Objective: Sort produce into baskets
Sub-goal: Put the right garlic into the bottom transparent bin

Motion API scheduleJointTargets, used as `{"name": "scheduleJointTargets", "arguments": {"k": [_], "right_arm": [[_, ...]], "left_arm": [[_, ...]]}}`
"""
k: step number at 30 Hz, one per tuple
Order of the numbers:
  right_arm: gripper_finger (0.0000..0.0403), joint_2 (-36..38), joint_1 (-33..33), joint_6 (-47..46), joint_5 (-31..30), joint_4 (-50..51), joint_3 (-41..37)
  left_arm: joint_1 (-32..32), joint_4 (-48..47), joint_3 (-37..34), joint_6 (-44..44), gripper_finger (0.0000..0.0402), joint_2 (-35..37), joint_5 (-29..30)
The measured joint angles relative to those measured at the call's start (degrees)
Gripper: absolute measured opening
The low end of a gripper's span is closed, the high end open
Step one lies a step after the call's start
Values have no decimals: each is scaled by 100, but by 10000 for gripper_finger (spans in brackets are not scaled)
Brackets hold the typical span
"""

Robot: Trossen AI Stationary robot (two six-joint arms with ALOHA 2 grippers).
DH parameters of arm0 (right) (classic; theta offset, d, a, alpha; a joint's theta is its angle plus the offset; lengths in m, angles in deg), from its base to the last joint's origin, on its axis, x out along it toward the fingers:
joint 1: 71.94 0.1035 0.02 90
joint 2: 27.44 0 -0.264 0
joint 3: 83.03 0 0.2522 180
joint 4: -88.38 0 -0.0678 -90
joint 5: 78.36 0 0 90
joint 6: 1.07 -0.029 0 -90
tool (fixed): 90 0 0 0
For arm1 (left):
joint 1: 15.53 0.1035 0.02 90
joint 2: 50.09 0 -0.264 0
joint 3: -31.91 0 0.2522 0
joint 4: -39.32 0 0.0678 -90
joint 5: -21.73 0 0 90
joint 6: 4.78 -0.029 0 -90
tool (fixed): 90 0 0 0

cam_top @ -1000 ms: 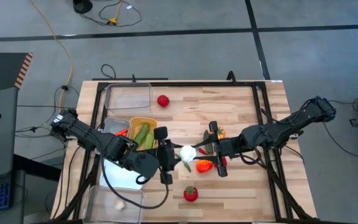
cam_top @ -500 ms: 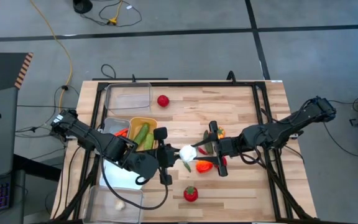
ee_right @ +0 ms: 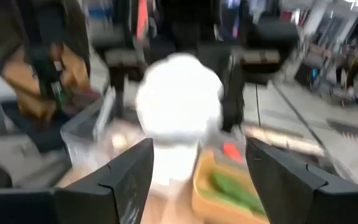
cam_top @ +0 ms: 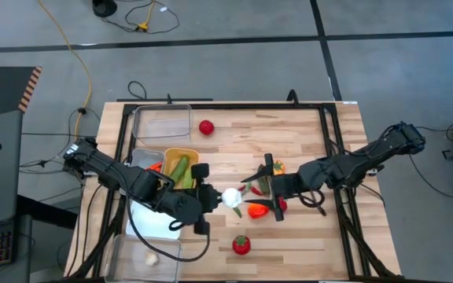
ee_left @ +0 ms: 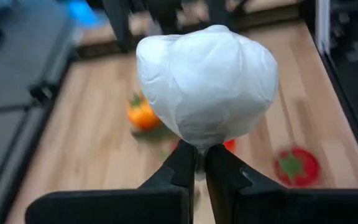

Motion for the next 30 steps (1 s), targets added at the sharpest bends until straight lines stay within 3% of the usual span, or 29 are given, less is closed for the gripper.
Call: {"name": "scheduleJointTargets", "arguments": {"k": [4,10,13,17,30], "right_arm": [[282,0,-5,-4,-14,744,0],[282,-1,0,-212,-7,1585,0],[282,-2,-3,-576,-7,1844,0],[282,-2,-1,-795,-1,1995,0],[282,-2,-1,-815,6,2016,0]], "left_arm": [[-17,-963,2,743,9,97,-738],[-120,-2457,2,1956,8,102,-2837],[-373,-2970,-90,2789,8,100,-3478],[-896,-3158,-191,3709,8,87,-3554],[-2322,-2547,-1022,6344,11,89,-3859]]}}
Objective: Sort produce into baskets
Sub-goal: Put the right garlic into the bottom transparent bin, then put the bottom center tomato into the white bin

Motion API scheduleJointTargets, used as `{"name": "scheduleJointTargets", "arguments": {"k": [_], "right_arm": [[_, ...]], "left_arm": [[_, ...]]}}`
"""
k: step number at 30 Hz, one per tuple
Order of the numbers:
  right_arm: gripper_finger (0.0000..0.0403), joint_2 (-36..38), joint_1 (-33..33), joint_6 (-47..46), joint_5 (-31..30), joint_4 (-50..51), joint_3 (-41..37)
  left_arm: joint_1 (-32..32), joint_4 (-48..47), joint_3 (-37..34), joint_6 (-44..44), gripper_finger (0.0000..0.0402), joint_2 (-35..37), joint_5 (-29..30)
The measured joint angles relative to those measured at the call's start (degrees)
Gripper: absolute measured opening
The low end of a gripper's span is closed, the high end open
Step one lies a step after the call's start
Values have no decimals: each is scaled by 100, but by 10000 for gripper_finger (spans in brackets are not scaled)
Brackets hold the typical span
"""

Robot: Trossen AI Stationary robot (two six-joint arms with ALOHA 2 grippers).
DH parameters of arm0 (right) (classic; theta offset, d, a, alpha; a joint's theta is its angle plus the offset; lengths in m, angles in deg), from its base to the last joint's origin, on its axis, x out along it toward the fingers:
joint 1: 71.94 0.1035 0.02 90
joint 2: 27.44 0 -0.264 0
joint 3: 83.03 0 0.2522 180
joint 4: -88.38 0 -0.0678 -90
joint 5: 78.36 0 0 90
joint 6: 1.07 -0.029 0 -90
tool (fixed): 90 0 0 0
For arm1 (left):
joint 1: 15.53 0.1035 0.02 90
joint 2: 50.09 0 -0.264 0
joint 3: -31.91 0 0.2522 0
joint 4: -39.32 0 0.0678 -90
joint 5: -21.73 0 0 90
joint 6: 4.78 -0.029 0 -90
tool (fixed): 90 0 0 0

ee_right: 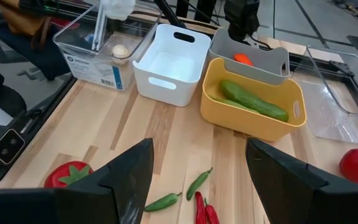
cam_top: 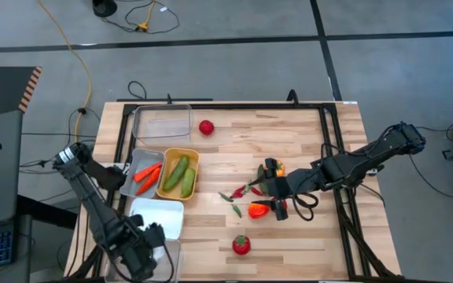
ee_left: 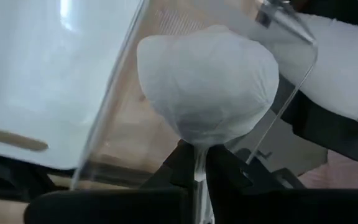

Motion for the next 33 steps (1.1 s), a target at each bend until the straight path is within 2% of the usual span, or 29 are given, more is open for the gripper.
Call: {"name": "scheduleJointTargets", "arguments": {"k": [10,14,21,26,33], "right_arm": [[282,0,0,2,2,-4,0],[282,0,0,2,4,-4,0],[282,0,0,4,4,-4,0],[282,0,0,4,7,-4,0],[282,0,1,4,7,-4,0]], "left_arm": [[-399,81,-36,693,18,-2,68],[-388,17,-36,965,51,-2,198],[-395,20,-36,817,117,-2,290],[-390,25,-36,480,141,-2,961],[-163,63,-36,-80,147,-2,2183]]}}
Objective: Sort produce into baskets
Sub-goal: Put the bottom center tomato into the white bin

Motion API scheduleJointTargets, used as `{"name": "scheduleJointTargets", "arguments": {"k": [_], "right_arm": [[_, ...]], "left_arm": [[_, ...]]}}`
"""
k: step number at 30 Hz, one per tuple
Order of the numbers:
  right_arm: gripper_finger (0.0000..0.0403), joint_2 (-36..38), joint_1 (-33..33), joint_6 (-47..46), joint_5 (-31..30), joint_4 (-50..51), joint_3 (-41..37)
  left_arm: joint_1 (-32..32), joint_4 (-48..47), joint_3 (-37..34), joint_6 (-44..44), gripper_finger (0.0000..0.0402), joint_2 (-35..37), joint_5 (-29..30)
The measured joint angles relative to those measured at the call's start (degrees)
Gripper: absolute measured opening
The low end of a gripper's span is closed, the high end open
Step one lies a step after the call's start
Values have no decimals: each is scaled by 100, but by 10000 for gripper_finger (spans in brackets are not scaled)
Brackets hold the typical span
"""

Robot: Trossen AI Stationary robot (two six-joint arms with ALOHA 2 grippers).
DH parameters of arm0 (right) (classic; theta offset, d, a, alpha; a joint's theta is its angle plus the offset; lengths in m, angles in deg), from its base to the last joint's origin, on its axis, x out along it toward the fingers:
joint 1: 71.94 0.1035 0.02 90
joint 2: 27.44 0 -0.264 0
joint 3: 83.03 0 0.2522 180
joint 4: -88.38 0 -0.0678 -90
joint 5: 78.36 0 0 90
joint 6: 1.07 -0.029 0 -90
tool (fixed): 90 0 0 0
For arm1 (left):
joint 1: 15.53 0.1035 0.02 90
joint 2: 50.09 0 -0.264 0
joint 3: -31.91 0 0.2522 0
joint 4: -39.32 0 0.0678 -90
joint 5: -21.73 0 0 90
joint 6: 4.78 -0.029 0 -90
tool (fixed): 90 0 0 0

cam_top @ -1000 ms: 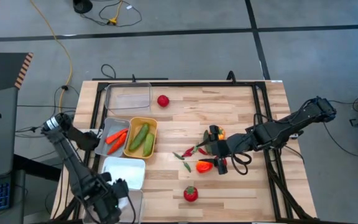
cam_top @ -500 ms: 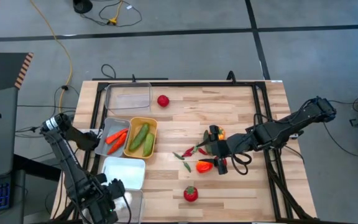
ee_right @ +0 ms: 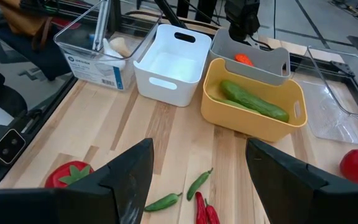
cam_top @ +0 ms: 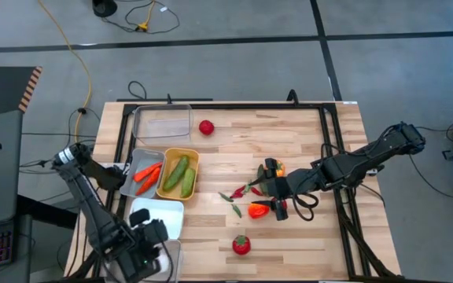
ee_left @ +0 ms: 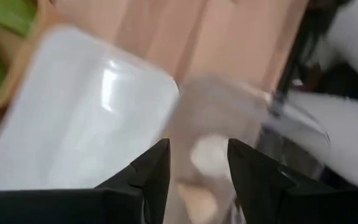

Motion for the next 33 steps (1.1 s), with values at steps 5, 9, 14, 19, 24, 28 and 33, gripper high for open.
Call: {"name": "scheduleJointTargets", "arguments": {"k": [5,9,14,19,24,28,33], "right_arm": [[282,0,-1,-135,4,2,0],[282,0,1,-135,4,1,0],[282,0,14,-427,182,0,0],[282,-82,177,-912,540,-39,0],[282,-469,491,-1039,556,-250,0],[282,-937,712,-1053,562,-671,0],[282,-1557,970,-970,651,-1064,0]], "left_arm": [[424,148,0,-416,147,0,246],[796,590,0,-1099,147,0,190],[1180,1027,0,-2013,147,0,-89],[1428,1041,0,-2648,147,0,-8],[1672,1041,0,-3173,147,0,4],[1802,1041,0,-3495,147,0,5],[1892,1038,0,-3572,147,0,4]]}}
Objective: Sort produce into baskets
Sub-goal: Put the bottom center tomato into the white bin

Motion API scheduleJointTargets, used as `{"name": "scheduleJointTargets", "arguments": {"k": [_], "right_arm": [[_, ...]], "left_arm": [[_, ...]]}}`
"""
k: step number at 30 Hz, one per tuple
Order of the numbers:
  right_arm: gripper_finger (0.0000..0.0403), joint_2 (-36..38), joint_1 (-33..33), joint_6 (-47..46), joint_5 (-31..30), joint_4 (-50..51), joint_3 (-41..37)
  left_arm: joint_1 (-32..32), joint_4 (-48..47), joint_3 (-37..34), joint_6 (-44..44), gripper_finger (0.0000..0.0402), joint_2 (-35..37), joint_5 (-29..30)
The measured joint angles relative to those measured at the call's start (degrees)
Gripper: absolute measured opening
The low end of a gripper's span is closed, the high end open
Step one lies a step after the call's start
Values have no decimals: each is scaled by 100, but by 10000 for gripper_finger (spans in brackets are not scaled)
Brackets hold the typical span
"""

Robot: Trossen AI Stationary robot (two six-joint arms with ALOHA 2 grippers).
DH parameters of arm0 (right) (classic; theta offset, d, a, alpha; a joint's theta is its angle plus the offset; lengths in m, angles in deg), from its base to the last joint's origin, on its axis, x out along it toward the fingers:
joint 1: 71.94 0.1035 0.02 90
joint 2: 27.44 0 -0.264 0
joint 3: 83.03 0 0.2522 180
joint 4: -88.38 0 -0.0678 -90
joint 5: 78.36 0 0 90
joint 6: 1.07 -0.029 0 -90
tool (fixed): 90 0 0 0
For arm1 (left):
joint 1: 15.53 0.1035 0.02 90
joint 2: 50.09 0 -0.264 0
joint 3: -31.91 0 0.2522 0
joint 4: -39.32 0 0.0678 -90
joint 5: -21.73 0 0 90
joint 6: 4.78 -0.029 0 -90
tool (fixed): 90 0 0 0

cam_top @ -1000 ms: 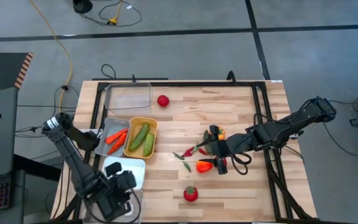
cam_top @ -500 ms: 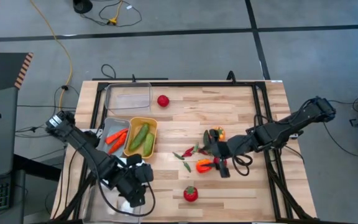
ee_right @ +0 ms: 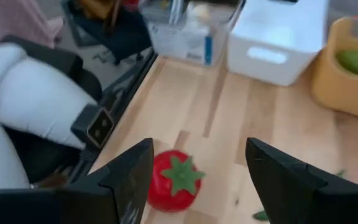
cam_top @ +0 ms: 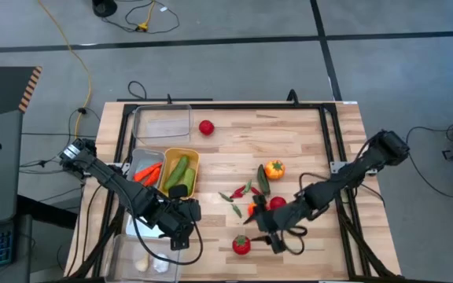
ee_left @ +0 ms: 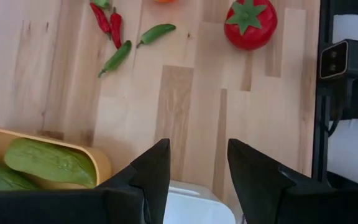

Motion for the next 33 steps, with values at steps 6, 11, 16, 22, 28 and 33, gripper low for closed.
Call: {"name": "scheduleJointTargets", "arguments": {"k": [6,11,16,22,28,33], "right_arm": [[282,-723,102,29,9,-567,0],[282,-1044,82,24,9,-726,0],[282,-1120,6,22,9,-960,0],[282,-1096,-105,-67,-3,-979,0],[282,-1096,-186,-72,9,-978,0],[292,-1096,-193,135,11,-975,0]], "left_arm": [[-11,5,0,0,147,0,-4],[-4,5,0,0,147,0,0],[-7,5,0,7,147,0,-2],[-7,5,0,15,147,0,-2],[-7,4,0,22,147,0,-2],[-7,5,0,22,147,0,-2]]}}
